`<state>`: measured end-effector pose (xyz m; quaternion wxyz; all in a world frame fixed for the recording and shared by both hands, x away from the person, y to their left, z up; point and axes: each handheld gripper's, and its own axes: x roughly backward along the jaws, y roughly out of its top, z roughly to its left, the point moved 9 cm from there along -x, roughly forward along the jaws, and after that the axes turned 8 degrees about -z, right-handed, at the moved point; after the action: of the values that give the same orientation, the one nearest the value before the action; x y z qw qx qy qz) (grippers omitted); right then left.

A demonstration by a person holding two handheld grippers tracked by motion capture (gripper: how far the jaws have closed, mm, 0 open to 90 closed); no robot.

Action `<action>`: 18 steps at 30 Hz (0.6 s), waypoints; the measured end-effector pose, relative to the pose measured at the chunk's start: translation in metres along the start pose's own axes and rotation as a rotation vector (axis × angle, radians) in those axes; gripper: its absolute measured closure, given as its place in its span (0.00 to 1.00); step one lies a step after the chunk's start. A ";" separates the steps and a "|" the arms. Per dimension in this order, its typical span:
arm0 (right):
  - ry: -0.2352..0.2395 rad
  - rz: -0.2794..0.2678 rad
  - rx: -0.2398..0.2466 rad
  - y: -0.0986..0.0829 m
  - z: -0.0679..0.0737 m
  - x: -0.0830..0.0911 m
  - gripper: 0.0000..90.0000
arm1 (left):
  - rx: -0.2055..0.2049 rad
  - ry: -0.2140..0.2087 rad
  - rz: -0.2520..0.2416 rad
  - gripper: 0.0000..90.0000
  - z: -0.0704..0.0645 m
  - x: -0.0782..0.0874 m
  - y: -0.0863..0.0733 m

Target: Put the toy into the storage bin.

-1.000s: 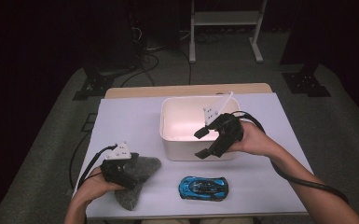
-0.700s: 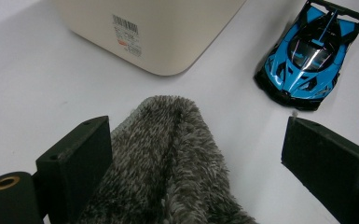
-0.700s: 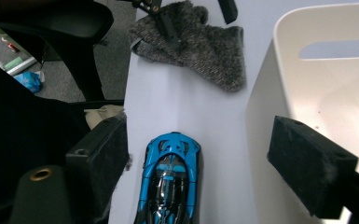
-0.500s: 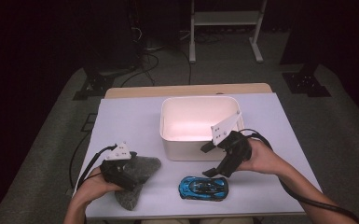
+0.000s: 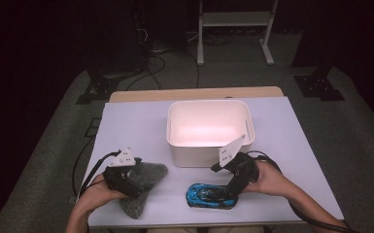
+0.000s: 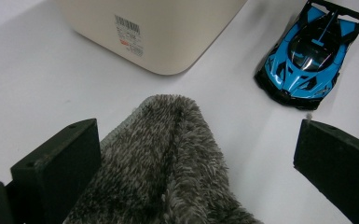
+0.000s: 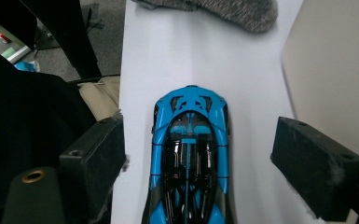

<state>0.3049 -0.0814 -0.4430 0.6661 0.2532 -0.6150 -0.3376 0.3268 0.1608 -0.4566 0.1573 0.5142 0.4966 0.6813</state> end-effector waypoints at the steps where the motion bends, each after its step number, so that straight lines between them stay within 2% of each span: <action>1: 0.000 0.006 -0.002 -0.003 0.000 -0.003 0.17 | 0.004 -0.001 -0.003 0.00 0.000 0.000 0.000; 6: 0.007 0.009 -0.009 -0.011 0.001 -0.014 0.17 | -0.001 -0.001 0.001 0.00 0.000 0.000 -0.001; 18: -0.013 0.057 -0.012 -0.028 0.000 -0.035 0.16 | -0.001 -0.007 0.003 0.00 0.000 0.000 -0.002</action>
<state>0.3002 -0.0728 -0.4873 0.6728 0.2296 -0.6243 -0.3238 0.3264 0.1620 -0.4577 0.1583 0.5170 0.4951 0.6801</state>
